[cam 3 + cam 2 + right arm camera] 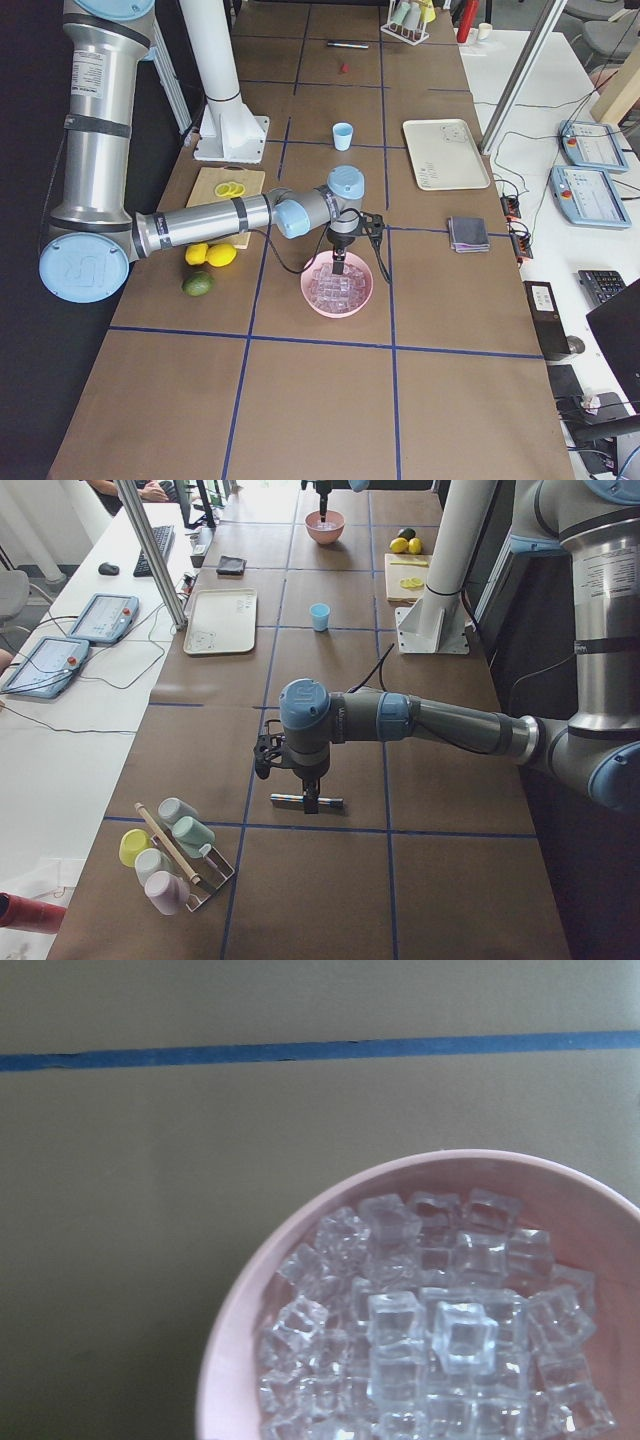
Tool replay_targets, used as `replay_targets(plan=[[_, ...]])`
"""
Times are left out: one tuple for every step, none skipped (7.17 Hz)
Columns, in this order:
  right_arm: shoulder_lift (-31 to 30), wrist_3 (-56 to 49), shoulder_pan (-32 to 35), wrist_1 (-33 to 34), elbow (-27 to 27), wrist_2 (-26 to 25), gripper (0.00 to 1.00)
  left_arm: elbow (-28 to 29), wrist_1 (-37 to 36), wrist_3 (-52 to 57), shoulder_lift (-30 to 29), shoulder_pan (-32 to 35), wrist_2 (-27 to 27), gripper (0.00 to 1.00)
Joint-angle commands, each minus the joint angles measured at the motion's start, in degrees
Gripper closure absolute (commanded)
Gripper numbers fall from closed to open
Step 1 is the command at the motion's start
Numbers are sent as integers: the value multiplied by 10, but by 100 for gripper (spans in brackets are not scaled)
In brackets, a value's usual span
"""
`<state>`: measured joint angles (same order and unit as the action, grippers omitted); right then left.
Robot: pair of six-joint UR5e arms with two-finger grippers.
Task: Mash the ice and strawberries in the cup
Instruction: 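Lower the right gripper into the bowl and grasp a third ice cube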
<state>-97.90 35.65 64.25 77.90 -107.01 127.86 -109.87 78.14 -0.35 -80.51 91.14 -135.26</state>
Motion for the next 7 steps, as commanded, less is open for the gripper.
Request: replay_targets(plan=[[-3,-13,2,1,23,-10,0,-3,0,0,0,0,0,0],[7,-13,0,0,43,-11,0,-3,0,0,0,0,0,0],[15,-13,0,0,54,-11,0,-3,0,0,0,0,0,0],[19,-13,-1,-1,61,-14,1,-4,0,0,0,0,0,0],[29,-13,-1,-1,68,-18,1,-4,0,0,0,0,0,0],[37,-13,-1,-1,82,-20,1,-4,0,0,0,0,0,0],[38,-12,-1,0,85,-20,2,-4,0,0,0,0,0,0]])
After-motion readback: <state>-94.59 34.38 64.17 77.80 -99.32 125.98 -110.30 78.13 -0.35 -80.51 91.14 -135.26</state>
